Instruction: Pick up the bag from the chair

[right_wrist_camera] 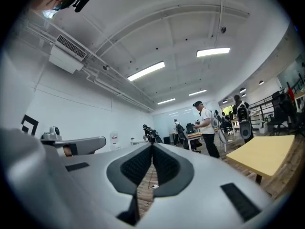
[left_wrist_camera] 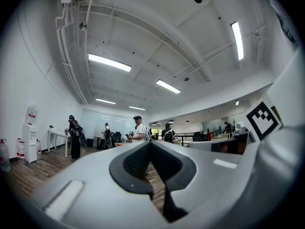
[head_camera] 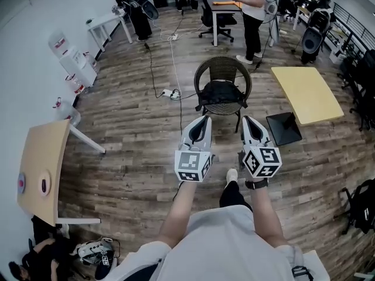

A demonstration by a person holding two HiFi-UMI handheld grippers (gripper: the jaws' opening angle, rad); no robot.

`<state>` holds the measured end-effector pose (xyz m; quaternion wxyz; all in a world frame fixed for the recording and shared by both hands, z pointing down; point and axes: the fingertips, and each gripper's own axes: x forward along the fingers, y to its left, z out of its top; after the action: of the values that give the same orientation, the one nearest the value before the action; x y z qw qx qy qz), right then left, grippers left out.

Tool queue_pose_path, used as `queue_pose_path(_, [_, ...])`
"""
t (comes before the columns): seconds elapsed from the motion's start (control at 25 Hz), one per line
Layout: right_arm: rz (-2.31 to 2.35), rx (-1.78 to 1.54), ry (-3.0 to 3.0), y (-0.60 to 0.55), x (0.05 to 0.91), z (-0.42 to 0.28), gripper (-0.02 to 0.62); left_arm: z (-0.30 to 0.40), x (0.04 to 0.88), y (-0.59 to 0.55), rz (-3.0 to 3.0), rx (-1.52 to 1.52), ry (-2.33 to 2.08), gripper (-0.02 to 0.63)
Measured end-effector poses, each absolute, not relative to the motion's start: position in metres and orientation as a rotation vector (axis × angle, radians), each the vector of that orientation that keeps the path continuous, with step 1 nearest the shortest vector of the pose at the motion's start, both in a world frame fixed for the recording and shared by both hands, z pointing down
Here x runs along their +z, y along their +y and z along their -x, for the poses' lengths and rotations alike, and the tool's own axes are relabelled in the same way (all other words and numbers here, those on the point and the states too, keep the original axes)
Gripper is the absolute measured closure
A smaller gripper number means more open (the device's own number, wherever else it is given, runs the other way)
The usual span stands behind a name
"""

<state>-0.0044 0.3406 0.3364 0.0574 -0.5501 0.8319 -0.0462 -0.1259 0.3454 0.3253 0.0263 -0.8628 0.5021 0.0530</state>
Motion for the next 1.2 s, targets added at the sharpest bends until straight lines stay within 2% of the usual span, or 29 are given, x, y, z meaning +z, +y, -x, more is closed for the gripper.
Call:
queue_pose_path(0.76, [1.484,-0.140,2.688,0.083,0.331,-0.048,0.583,0.038,0.321,0.080,2.696,0.199,1.608,0.600])
queue_pose_path(1.2, [1.456,-0.134,2.721,-0.010,0.344,-0.095,0.583,-0.008,0.338,-0.012,2.702,0.236,1.649,0.598])
